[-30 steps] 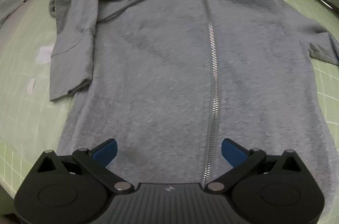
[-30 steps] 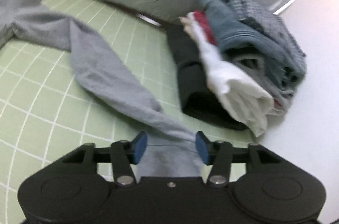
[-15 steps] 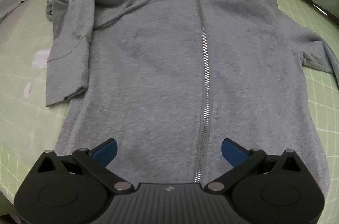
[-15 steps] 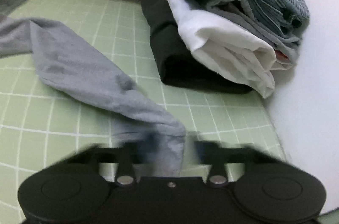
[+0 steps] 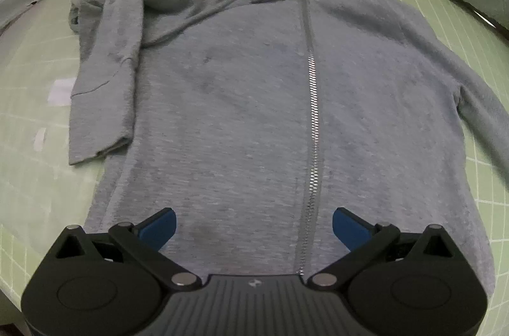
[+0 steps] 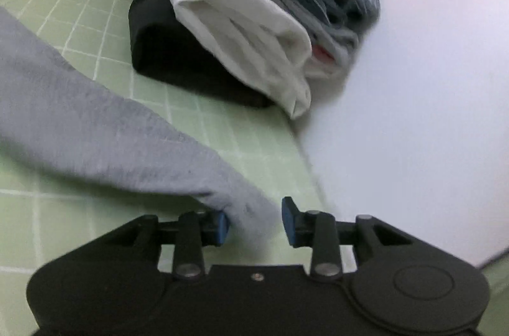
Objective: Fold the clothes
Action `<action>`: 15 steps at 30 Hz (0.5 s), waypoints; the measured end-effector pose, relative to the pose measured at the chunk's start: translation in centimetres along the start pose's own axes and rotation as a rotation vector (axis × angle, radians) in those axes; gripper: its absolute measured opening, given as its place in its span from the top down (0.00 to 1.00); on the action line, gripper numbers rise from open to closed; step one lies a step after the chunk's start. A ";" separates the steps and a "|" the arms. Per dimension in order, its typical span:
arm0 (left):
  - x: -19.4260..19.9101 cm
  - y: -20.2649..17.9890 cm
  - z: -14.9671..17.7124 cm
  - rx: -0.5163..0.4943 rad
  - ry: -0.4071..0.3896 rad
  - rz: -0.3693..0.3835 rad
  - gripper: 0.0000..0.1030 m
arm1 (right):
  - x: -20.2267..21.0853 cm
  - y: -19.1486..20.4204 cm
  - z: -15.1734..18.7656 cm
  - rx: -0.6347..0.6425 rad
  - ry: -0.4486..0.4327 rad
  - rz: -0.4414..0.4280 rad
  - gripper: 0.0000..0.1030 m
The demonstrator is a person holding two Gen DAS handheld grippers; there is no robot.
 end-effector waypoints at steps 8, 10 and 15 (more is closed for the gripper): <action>0.4 0.3 0.4 0.015 -0.008 0.000 0.00 | 1.6 2.2 0.6 0.111 -0.033 -0.065 0.90; 0.7 0.5 0.5 0.022 -0.020 -0.004 0.00 | 1.0 1.5 0.2 0.085 -0.036 -0.019 0.91; 1.7 1.7 1.1 0.080 -0.065 -0.007 0.00 | -0.1 0.9 1.4 0.169 0.021 0.060 0.80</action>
Point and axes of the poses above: each gripper's, at about its wrist camera, not at the fingertips, and x roughly against the way its jaws point, y to its left, z to its underside, the point moved 3 cm from there along -x, roughly the way its jaws point, and after that the axes turned 12 degrees about -x, right-handed, at the moved point
